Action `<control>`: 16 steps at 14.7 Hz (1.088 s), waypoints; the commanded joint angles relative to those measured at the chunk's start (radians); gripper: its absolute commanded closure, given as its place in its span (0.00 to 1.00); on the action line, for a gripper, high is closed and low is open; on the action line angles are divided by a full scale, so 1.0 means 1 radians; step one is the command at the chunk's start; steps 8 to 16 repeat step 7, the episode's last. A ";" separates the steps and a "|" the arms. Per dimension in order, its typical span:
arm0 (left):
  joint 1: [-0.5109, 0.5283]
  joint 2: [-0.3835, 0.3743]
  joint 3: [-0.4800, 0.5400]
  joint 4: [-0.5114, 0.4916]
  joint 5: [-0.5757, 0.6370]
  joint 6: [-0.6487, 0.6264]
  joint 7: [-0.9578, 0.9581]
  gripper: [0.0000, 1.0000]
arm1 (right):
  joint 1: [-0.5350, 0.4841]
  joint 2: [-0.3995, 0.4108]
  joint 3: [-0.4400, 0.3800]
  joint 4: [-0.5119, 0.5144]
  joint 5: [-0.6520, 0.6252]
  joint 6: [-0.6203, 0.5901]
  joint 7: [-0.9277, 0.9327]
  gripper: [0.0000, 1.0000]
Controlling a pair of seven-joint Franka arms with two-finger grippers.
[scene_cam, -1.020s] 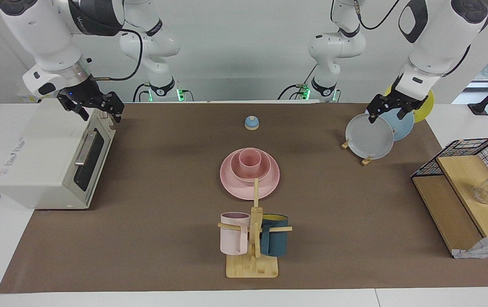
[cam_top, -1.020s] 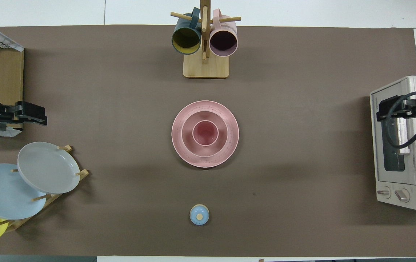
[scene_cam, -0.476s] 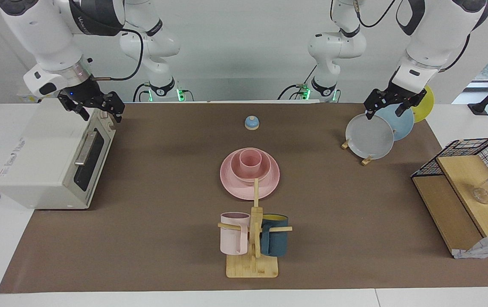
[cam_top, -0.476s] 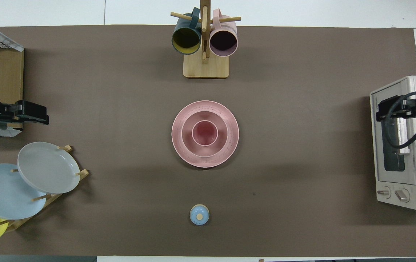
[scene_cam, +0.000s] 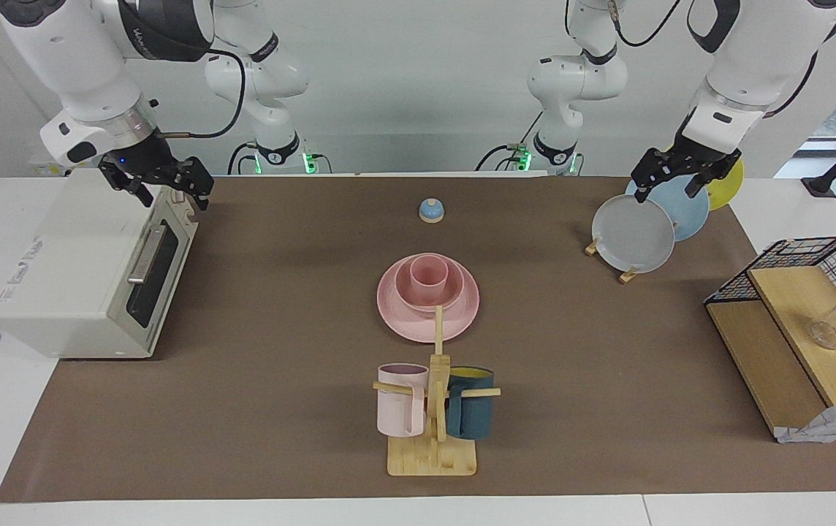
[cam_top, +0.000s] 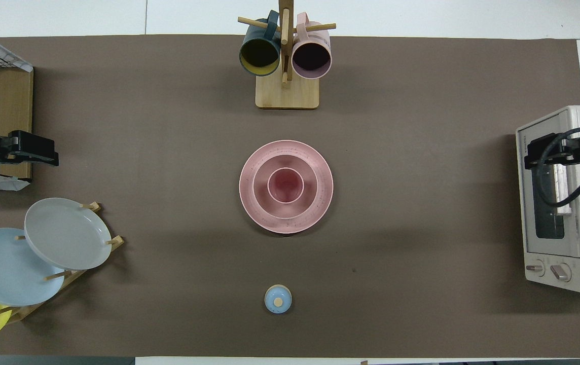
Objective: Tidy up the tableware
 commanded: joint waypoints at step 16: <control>-0.001 0.001 0.005 -0.001 0.006 -0.027 0.023 0.00 | -0.015 -0.016 0.005 -0.017 0.026 0.011 -0.025 0.00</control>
